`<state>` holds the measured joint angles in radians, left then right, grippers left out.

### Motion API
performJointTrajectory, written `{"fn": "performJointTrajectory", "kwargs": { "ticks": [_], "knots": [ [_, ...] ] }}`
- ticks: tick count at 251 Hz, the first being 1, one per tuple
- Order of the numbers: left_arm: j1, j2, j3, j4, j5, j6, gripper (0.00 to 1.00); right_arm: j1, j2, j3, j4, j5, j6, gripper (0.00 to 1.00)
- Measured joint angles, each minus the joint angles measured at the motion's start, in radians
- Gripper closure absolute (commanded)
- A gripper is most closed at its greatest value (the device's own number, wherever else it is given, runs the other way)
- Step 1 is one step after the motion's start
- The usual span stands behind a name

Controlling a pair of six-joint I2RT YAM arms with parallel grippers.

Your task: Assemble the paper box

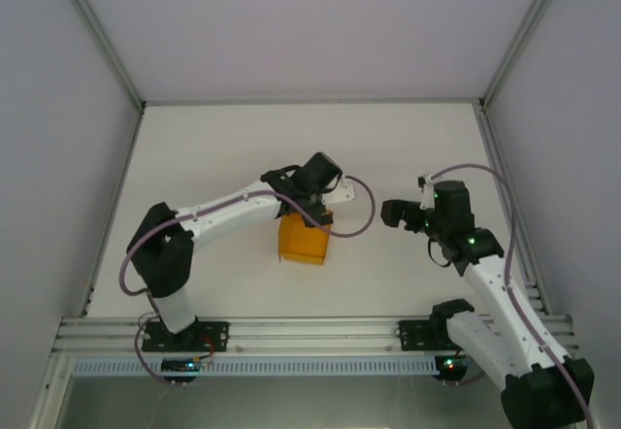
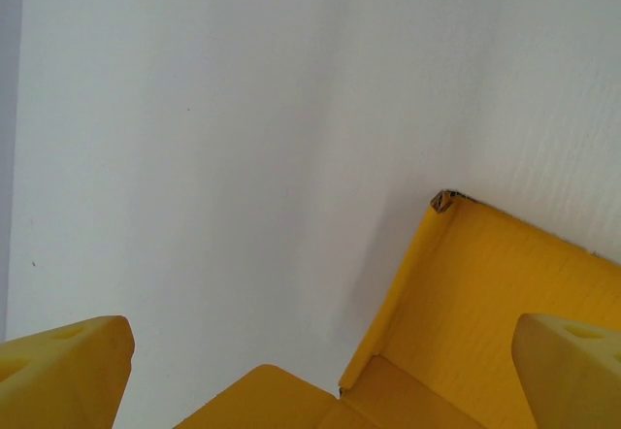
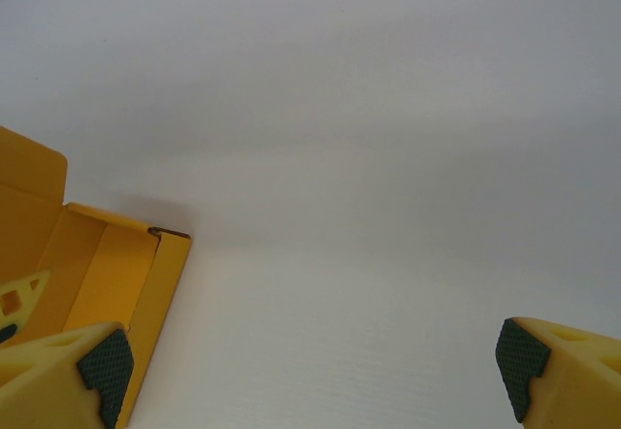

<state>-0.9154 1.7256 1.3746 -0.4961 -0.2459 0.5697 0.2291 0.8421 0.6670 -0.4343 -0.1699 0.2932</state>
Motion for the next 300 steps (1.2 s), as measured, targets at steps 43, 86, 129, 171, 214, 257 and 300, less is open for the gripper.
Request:
{"fn": "performJointTrajectory", "kwargs": {
  "ticks": [43,86,129,171,214,257,300],
  "knots": [
    [0.037,-0.251,-0.079,0.084,0.019,-0.195,0.0,0.092,0.255,0.122,0.05,-0.052,-0.159,0.02],
    [0.207,-0.523,-0.161,0.142,0.029,-0.494,0.0,0.285,0.629,0.36,0.05,-0.04,-0.358,0.14],
    [0.4,-0.628,-0.34,0.101,-0.001,-0.736,0.0,0.391,0.93,0.552,0.03,-0.048,-0.525,0.31],
    [0.521,-0.632,-0.51,0.018,0.0,-0.88,0.01,0.412,1.076,0.643,-0.007,-0.047,-0.568,0.56],
    [0.552,-0.687,-0.568,-0.001,0.0,-0.953,0.01,0.414,1.093,0.64,0.017,0.032,-0.473,0.75],
    [0.555,-0.718,-0.568,0.018,-0.001,-0.981,0.0,0.436,1.04,0.545,0.072,0.236,-0.224,0.83],
    [0.555,-0.706,-0.568,0.043,0.008,-0.99,0.0,0.494,0.975,0.457,0.045,0.382,0.106,0.84]
  ]
}}
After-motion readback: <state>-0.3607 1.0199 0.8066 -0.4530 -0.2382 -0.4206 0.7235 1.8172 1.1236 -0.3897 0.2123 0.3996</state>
